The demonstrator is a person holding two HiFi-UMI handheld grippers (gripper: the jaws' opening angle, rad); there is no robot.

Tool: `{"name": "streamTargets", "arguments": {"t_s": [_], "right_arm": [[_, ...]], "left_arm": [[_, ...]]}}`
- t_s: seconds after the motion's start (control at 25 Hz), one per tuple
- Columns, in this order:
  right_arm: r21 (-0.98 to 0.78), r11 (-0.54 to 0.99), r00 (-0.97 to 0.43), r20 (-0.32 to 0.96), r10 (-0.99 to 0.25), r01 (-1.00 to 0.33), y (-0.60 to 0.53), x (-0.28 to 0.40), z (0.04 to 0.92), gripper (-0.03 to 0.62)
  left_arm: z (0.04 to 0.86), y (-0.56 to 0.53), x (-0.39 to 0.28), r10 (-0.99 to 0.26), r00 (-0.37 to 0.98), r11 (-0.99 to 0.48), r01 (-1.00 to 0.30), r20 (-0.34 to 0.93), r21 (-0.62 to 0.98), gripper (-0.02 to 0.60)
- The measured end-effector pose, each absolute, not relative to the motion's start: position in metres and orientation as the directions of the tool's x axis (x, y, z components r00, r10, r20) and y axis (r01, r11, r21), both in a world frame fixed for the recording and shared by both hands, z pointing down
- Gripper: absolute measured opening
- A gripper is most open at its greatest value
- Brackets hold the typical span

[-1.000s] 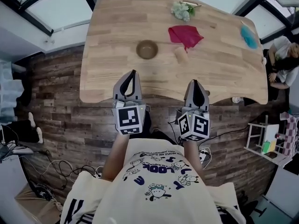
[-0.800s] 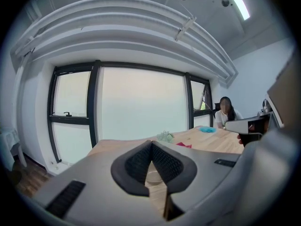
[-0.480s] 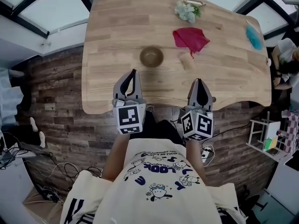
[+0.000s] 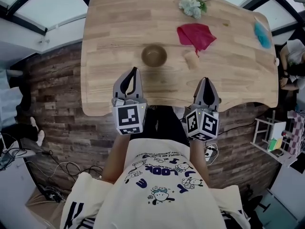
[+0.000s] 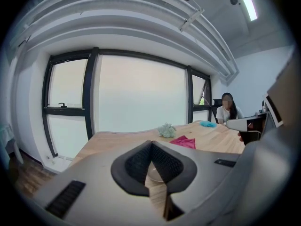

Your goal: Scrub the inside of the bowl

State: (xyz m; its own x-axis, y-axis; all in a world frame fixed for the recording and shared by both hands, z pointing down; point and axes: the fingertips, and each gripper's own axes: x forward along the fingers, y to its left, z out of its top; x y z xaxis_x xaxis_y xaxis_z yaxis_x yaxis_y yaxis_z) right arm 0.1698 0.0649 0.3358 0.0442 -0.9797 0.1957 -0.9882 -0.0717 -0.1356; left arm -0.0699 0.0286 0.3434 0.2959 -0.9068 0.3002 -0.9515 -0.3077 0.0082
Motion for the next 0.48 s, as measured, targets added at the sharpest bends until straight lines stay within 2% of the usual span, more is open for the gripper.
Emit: {"name": "streamTargets", "arguments": {"t_s": [0.4, 0.48], "right_arm": [[-0.143, -0.010, -0.031, 0.280, -0.960, -0.990, 0.027, 0.185, 0.365, 0.011], [-0.142, 0.025, -0.067, 0.293, -0.954, -0.989, 0.015, 0.187, 0.371, 0.044]], "left_arm": [[0.348, 0.000, -0.054, -0.908, 0.254, -0.270, -0.963, 0.332, -0.003, 0.031], [0.353, -0.006, -0.048, -0.901, 0.254, -0.271, -0.963, 0.352, 0.002, 0.031]]}}
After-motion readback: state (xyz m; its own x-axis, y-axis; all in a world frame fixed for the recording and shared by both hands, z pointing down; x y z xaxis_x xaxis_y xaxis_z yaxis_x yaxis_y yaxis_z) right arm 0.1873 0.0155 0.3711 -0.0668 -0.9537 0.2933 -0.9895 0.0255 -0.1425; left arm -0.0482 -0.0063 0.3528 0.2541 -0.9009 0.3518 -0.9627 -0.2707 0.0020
